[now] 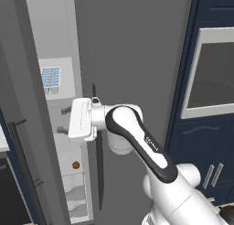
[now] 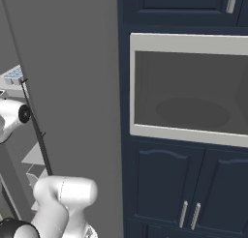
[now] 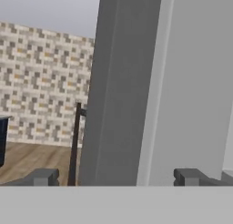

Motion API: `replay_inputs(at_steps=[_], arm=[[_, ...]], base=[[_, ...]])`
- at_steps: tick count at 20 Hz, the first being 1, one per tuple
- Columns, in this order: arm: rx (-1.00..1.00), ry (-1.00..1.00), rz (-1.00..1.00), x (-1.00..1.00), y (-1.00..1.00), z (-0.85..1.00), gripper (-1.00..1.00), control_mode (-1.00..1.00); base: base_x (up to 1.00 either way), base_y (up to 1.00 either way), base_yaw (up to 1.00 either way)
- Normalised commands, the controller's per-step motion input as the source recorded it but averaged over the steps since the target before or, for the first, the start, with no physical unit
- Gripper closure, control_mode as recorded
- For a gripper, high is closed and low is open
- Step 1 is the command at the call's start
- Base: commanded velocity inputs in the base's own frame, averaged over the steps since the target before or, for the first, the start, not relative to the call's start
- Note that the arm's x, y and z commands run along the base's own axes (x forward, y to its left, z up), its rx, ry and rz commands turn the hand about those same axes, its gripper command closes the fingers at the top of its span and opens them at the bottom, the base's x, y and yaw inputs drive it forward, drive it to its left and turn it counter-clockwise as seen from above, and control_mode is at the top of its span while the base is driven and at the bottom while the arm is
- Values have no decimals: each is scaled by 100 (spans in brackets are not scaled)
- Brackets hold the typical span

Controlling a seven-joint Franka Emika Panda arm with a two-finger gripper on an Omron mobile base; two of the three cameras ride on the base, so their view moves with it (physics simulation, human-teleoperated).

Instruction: Open the freezer door, pick up the ice cube tray from the freezer, and place it on the dining counter.

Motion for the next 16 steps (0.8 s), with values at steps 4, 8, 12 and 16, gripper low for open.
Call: replay_inputs(at_steps=[4,8,12,16], arm=[[0,0,2,15,33,0,-100,-100],[0,0,3,13,28,0,-100,-100],[0,0,4,9,28,0,-100,-100],[0,0,5,8,27,0,-100,-100]], base=[[0,0,0],[0,0,0],[0,0,0],[0,0,0]])
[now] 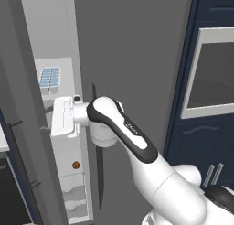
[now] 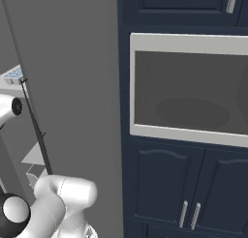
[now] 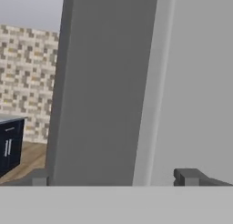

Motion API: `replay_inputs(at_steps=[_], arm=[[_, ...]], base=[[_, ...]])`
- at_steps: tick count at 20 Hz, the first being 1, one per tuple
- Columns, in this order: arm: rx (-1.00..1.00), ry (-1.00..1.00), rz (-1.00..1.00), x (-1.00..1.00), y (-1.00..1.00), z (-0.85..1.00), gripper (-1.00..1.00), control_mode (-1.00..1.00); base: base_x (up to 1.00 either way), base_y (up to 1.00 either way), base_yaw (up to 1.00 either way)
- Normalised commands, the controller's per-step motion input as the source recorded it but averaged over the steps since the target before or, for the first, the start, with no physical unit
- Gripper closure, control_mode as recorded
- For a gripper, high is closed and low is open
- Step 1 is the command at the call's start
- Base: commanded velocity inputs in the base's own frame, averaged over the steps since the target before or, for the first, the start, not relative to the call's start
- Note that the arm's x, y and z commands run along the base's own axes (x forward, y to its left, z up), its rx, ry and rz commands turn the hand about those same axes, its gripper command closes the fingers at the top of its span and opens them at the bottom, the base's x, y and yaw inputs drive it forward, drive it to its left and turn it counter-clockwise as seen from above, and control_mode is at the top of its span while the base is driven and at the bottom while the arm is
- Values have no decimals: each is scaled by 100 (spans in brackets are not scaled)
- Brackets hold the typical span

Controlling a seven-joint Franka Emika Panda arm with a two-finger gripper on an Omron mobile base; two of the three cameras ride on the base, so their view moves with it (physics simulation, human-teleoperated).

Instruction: Open the freezer door, pick up the ice cube tray from the freezer, and place it on the dining counter.

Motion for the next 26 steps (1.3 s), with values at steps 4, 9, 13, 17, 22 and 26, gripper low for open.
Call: replay_inputs(at_steps=[4,9,13,17,22,26], arm=[[0,0,5,9,20,0,-100,-100],[0,0,5,2,44,-6,-100,-100],[0,0,5,0,50,0,-100,-100],[0,0,2,0,52,0,-100,-100],[0,0,0,0,52,0,-100,-100],[0,0,0,0,48,0,-100,-100]], base=[[0,0,0],[0,0,0],[0,0,0],[0,0,0],[0,0,0],[0,0,0]])
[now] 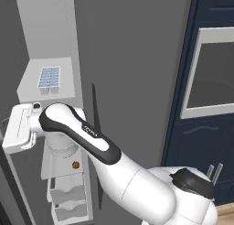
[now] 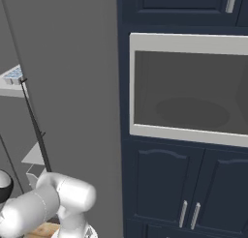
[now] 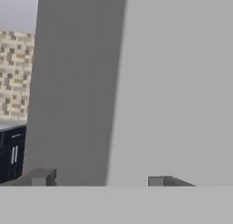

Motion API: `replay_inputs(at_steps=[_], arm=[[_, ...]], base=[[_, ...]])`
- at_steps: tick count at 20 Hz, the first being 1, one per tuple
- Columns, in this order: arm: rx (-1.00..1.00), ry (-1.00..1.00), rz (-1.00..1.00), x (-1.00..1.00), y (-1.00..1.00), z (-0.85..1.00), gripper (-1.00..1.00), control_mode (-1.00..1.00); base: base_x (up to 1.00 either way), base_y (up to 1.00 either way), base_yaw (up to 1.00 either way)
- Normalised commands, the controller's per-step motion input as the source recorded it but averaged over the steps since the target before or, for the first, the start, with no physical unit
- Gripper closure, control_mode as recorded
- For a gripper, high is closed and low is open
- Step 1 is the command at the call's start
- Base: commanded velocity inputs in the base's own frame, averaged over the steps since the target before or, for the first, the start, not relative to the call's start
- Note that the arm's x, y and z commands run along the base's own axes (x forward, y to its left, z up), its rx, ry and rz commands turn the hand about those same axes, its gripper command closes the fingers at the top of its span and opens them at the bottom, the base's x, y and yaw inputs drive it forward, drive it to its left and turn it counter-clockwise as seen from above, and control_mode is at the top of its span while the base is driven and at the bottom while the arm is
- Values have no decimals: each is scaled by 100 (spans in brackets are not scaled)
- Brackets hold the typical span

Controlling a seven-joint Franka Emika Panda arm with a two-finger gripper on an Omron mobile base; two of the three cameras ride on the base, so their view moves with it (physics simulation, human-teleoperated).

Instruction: Open the freezer door, pick up the ice cube tray from the freezer, and place it on the dining counter.

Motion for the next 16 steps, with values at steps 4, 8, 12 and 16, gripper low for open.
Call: replay_inputs(at_steps=[4,8,12,16], arm=[[0,0,0,0,32,0,-100,-100],[0,0,0,0,18,0,-100,-100],[0,0,0,-7,-24,0,-100,-100],[0,0,0,-3,-64,0,-100,-100]], base=[[0,0,0],[0,0,0],[0,0,0],[0,0,0]])
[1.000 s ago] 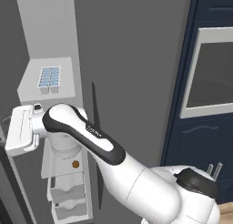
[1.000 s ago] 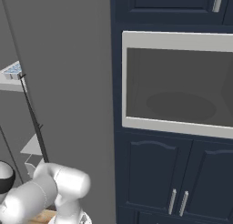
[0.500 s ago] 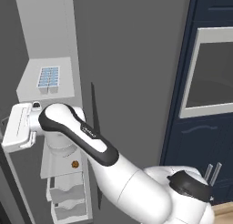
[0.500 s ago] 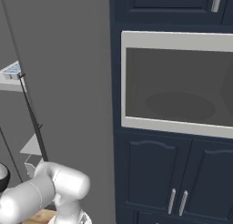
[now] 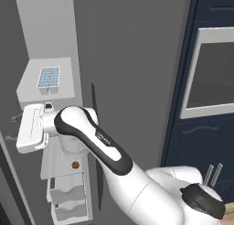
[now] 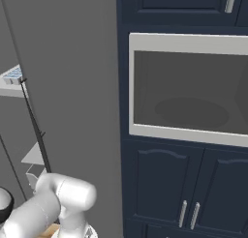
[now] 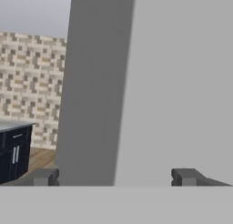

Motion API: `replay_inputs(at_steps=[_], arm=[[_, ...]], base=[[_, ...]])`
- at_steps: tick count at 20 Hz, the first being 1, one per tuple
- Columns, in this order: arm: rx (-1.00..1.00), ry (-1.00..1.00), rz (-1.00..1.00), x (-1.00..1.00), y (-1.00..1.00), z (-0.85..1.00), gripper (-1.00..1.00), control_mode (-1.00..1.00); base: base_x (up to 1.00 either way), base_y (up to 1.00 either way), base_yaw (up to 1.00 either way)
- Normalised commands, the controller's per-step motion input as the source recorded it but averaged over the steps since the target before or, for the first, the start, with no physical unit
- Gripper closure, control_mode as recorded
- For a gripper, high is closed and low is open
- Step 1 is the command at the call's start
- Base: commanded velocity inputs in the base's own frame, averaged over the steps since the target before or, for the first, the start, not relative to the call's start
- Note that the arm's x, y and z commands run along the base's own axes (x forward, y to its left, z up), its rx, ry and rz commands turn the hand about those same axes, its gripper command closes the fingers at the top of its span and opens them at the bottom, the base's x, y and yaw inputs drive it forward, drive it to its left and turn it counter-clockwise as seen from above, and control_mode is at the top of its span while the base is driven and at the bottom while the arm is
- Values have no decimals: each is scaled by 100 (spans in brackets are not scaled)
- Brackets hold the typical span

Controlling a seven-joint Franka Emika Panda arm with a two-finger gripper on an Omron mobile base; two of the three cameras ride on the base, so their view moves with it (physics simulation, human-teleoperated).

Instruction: Open the freezer door, pick up the ice cube tray from the freezer, and place it on the dining counter.

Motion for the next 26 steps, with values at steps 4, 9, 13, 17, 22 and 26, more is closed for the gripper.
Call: replay_inputs(at_steps=[4,9,13,17,22,26], arm=[[0,0,-2,0,-72,3,-100,-100],[0,0,-8,0,-63,3,-100,-100],[0,5,-15,0,-54,11,-100,-100],[0,8,-28,0,-45,9,-100,-100],[0,8,-35,-2,-35,4,-100,-100],[0,11,-39,-9,-36,11,-100,-100]], base=[[0,0,0],[0,0,0],[0,0,0],[0,0,0],[0,0,0],[0,0,0]])
